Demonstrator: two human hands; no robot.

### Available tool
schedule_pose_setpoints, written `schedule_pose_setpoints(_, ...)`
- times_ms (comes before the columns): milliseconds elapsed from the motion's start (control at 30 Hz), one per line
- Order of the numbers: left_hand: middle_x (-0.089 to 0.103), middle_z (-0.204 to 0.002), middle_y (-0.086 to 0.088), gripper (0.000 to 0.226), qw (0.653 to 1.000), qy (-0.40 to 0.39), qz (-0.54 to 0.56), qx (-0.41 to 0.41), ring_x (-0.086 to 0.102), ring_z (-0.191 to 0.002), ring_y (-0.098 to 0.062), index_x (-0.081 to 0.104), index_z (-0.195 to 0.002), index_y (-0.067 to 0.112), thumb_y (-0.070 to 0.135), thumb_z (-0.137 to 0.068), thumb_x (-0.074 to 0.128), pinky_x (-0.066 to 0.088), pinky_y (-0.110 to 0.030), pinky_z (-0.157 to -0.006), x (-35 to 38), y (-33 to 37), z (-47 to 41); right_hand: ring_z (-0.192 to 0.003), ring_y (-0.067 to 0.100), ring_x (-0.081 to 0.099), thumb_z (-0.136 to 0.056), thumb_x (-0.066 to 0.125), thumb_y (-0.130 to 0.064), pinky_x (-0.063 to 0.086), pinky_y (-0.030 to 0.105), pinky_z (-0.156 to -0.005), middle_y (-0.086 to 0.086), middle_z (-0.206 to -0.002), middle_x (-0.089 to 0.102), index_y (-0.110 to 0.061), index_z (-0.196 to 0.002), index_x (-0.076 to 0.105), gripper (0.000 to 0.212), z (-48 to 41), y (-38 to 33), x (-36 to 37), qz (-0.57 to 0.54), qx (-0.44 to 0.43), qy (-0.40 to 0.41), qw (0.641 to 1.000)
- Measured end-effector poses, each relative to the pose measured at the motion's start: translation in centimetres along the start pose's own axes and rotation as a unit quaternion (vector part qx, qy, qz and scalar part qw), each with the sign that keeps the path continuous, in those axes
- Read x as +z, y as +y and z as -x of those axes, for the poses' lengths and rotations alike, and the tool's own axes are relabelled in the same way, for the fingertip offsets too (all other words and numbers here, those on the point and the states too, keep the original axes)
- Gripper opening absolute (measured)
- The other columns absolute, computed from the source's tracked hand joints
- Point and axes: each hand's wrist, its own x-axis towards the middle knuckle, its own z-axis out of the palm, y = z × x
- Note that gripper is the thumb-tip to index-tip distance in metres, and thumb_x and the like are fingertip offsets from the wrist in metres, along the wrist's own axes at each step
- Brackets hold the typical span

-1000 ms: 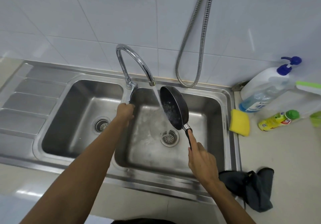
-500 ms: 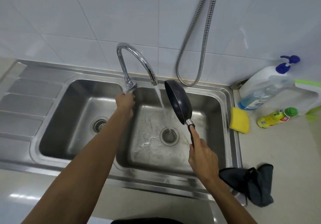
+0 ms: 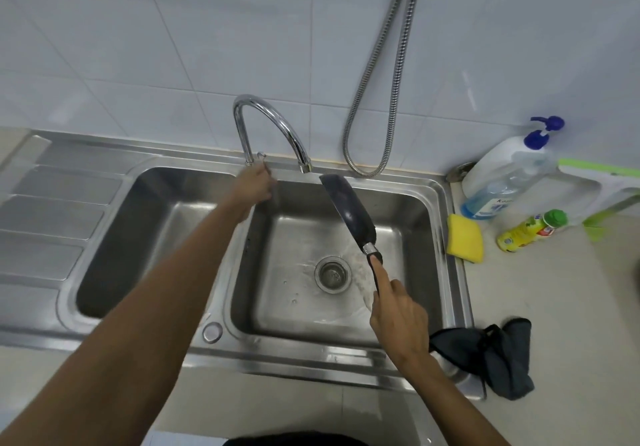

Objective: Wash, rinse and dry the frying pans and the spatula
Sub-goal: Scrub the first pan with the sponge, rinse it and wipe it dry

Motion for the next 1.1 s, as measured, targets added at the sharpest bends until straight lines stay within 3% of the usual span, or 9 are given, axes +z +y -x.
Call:
schedule_pose_setpoints(67, 0.06, -0.089, -0.009, 0.011, 0.999, -0.001, -0.044, -0.007, 0.058, -0.085, -0.022, 0.065, -0.09, 0.011, 0.012, -0.098, 0.057, 0.054, -0.044, -0.089, 2.4, -2.7, 3.0, -0.047, 0.009, 0.037, -0.092, 0.067, -0.014, 0.033, 0.026, -0.045, -0.003, -0.076, 0.05, -0.037, -0.161, 0.012, 0.092, 0.4, -0.1, -0.2, -0.011, 0.006, 0.016, 1.0)
schedule_pose_setpoints(167, 0.065, -0.103, -0.014, 0.023, 0.989, -0.117, -0.052, -0.078, 0.061, -0.097, -0.025, 0.068, -0.11, 0.001, 0.021, -0.098, 0.063, 0.049, -0.036, -0.08, 6.1, -6.8, 7.4, -0.067, 0.02, 0.062, -0.097, 0.062, -0.02, 0.047, 0.034, -0.055, -0.003, -0.086, 0.062, -0.04, -0.156, 0.019, 0.076, 0.8, -0.5, 0.2, -0.131, 0.032, 0.027, 0.99)
schedule_pose_setpoints(300, 0.074, -0.114, -0.007, 0.052, 0.964, -0.236, -0.021, -0.116, 0.07, -0.105, -0.022, 0.067, -0.122, 0.01, 0.053, -0.098, 0.053, 0.049, -0.032, -0.081, 11.3, -9.3, 13.5, -0.074, 0.026, 0.067, -0.101, 0.055, -0.027, 0.057, 0.048, -0.067, 0.004, -0.087, 0.071, -0.035, -0.135, 0.035, 0.04, 1.4, -1.3, 1.1, -0.293, 0.085, -0.008, 0.952)
schedule_pose_setpoints(467, 0.078, -0.106, 0.001, 0.048, 0.96, -0.172, 0.157, -0.157, 0.072, -0.103, -0.016, 0.072, -0.116, 0.017, 0.054, -0.101, 0.047, 0.054, -0.035, -0.093, 15.3, -10.6, 16.5, -0.071, 0.02, 0.068, -0.106, 0.041, -0.04, 0.057, 0.042, -0.064, 0.003, -0.087, 0.073, -0.033, -0.115, 0.042, 0.012, 2.3, -1.6, 1.1, -0.332, 0.091, -0.01, 0.939)
schedule_pose_setpoints(633, 0.076, -0.096, -0.004, 0.047, 0.944, -0.161, 0.216, -0.189, 0.068, -0.085, -0.021, 0.075, -0.106, 0.015, 0.057, -0.092, 0.063, 0.052, -0.029, -0.06, 17.0, -10.9, 18.0, -0.059, 0.019, 0.066, -0.107, 0.03, -0.045, 0.053, 0.036, -0.051, 0.001, -0.077, 0.067, -0.034, -0.099, 0.039, 0.016, 3.5, -1.2, 0.2, -0.414, 0.096, -0.026, 0.905)
schedule_pose_setpoints(733, 0.069, -0.094, -0.014, 0.04, 0.942, -0.153, 0.249, -0.163, 0.064, -0.085, -0.029, 0.075, -0.1, 0.011, 0.049, -0.089, 0.069, 0.048, -0.036, -0.065, 18.6, -10.3, 18.9, -0.064, 0.02, 0.068, -0.107, 0.028, -0.048, 0.058, 0.04, -0.056, 0.004, -0.082, 0.068, -0.029, -0.101, 0.039, 0.022, 4.2, -0.1, -0.7, -0.432, 0.081, -0.032, 0.897)
schedule_pose_setpoints(867, 0.074, -0.099, -0.018, 0.032, 0.929, -0.077, 0.325, -0.156, 0.071, -0.089, -0.027, 0.072, -0.106, -0.003, 0.024, -0.089, 0.074, 0.056, -0.043, -0.086, 21.0, -10.2, 20.1, -0.078, 0.026, 0.07, -0.102, 0.022, -0.061, 0.058, 0.049, -0.07, 0.001, -0.091, 0.072, -0.034, -0.106, 0.042, 0.033, 4.6, 4.1, -2.3, -0.33, 0.027, -0.029, 0.943)
schedule_pose_setpoints(1000, 0.074, -0.111, -0.02, 0.037, 0.929, -0.044, 0.337, -0.145, 0.075, -0.083, -0.018, 0.063, -0.121, -0.012, 0.01, -0.091, 0.07, 0.058, -0.032, -0.077, 21.8, -10.6, 20.9, -0.107, 0.035, 0.065, -0.101, 0.03, -0.06, 0.053, 0.048, -0.086, 0.007, -0.12, 0.07, -0.028, -0.124, 0.056, 0.047, 5.3, 13.0, -3.2, -0.068, -0.052, 0.074, 0.994)
schedule_pose_setpoints(1100, 0.073, -0.114, -0.023, 0.033, 0.925, -0.042, 0.353, -0.134, 0.077, -0.092, -0.023, 0.06, -0.12, -0.015, 0.008, -0.096, 0.064, 0.062, -0.033, -0.074, 22.8, -11.1, 22.1, -0.137, 0.048, 0.043, -0.093, 0.044, -0.069, 0.037, 0.064, -0.103, 0.01, -0.157, 0.044, -0.037, -0.144, 0.051, 0.06, 6.5, 20.2, -1.9, 0.093, -0.08, 0.053, 0.991)
